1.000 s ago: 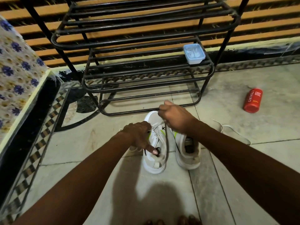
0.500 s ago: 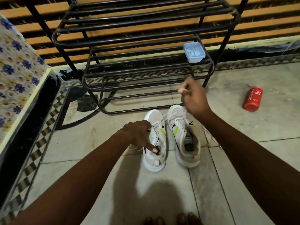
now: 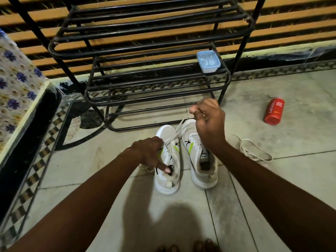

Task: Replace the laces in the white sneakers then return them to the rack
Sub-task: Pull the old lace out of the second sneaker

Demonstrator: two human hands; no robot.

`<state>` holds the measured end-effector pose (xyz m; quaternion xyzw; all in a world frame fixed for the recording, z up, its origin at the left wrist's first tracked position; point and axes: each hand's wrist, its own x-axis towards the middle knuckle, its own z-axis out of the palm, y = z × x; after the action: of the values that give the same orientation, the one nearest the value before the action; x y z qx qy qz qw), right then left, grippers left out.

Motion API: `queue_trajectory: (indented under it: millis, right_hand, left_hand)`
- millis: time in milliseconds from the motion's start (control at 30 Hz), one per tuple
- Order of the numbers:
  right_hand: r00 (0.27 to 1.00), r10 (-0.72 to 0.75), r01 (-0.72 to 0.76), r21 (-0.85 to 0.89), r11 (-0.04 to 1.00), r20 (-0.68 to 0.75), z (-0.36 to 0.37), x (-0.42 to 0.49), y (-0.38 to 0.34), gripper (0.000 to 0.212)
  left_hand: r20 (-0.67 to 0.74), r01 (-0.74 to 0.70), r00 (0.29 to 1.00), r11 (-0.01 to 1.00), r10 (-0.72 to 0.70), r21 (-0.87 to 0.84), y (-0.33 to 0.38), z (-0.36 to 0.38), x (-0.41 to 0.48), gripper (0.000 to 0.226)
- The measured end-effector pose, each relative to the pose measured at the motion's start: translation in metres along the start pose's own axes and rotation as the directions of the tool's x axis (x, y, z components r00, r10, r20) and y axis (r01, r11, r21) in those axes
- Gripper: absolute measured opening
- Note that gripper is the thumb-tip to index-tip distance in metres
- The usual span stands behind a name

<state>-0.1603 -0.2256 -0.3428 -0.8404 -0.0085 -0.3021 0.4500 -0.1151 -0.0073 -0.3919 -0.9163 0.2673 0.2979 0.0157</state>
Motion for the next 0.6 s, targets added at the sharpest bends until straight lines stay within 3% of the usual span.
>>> queue_trajectory:
  millis: [33, 67, 100, 133, 167, 200, 233, 267, 300, 333, 367, 400, 467, 500, 533, 600]
  right_hand:
    - [0.989, 0.129, -0.112, 0.199, 0.974, -0.076, 0.002, 0.0, -0.004, 0.018]
    - [0.948, 0.302, -0.231, 0.433, 0.871, -0.103, 0.005, 0.002, -0.006, 0.021]
    - [0.876, 0.478, -0.331, 0.637, 0.696, -0.068, 0.007, 0.007, -0.009, 0.026]
    - [0.8, 0.6, -0.387, 0.774, 0.502, 0.011, 0.011, 0.011, -0.01, 0.029]
    - [0.75, 0.658, -0.409, 0.833, 0.373, 0.073, 0.013, 0.014, -0.009, 0.031]
    - [0.735, 0.671, -0.427, 0.833, 0.352, 0.094, 0.013, 0.015, -0.006, 0.032]
    - [0.77, 0.634, -0.437, 0.778, 0.451, 0.065, 0.011, 0.016, -0.001, 0.032]
    - [0.857, 0.516, -0.409, 0.634, 0.657, 0.018, 0.007, 0.017, 0.005, 0.031]
    - [0.947, 0.321, -0.302, 0.397, 0.867, 0.02, 0.003, 0.018, 0.012, 0.027]
    - [0.988, 0.112, -0.127, 0.144, 0.981, 0.106, -0.002, 0.019, 0.019, 0.021]
    - [0.96, -0.008, 0.025, -0.055, 0.998, 0.279, -0.006, 0.02, 0.025, 0.015]
    - [0.883, -0.022, 0.125, -0.19, 0.974, 0.469, -0.009, 0.021, 0.027, 0.011]
    - [0.649, 0.055, 0.333, -0.348, 0.876, 0.759, -0.012, 0.019, 0.027, 0.021]
    - [0.549, 0.092, 0.423, -0.371, 0.826, 0.831, -0.011, 0.017, 0.026, 0.026]
    - [0.513, 0.097, 0.474, -0.376, 0.796, 0.853, -0.011, 0.017, 0.024, 0.022]
    - [0.551, 0.05, 0.509, -0.383, 0.771, 0.833, -0.011, 0.02, 0.024, 0.018]
  left_hand:
    - [-0.005, -0.004, 1.0, 1.0, 0.004, -0.003, -0.001, 0.001, 0.0, 0.096]
    - [-0.009, -0.008, 1.0, 1.0, 0.008, -0.008, -0.002, 0.002, 0.0, 0.096]
    - [-0.014, -0.009, 1.0, 1.0, 0.009, -0.015, -0.003, 0.002, 0.0, 0.095]
    - [-0.017, -0.01, 1.0, 1.0, 0.009, -0.02, -0.004, 0.003, 0.001, 0.094]
    - [-0.02, -0.013, 1.0, 1.0, 0.012, -0.021, -0.004, 0.003, 0.001, 0.092]
    - [-0.018, -0.015, 1.0, 1.0, 0.015, -0.021, -0.004, 0.004, 0.002, 0.092]
    - [-0.016, -0.018, 1.0, 1.0, 0.017, -0.018, -0.004, 0.004, 0.002, 0.092]
    - [-0.015, -0.018, 1.0, 1.0, 0.018, -0.017, -0.005, 0.004, 0.003, 0.093]
    - [-0.016, -0.016, 1.0, 1.0, 0.015, -0.023, -0.006, 0.005, 0.003, 0.092]
    - [-0.019, -0.016, 1.0, 0.999, 0.015, -0.028, -0.006, 0.006, 0.003, 0.092]
    - [-0.022, -0.019, 1.0, 0.999, 0.018, -0.028, -0.006, 0.006, 0.003, 0.092]
    - [-0.023, -0.024, 0.999, 0.999, 0.023, -0.026, -0.006, 0.006, 0.003, 0.093]
    - [-0.019, -0.028, 0.999, 0.999, 0.028, -0.028, -0.006, 0.005, 0.003, 0.095]
    - [-0.02, -0.028, 0.999, 0.999, 0.028, -0.029, -0.006, 0.006, 0.003, 0.095]
    - [-0.02, -0.03, 0.999, 0.999, 0.029, -0.031, -0.006, 0.006, 0.003, 0.094]
    - [-0.023, -0.035, 0.999, 0.999, 0.034, -0.037, -0.006, 0.007, 0.003, 0.094]
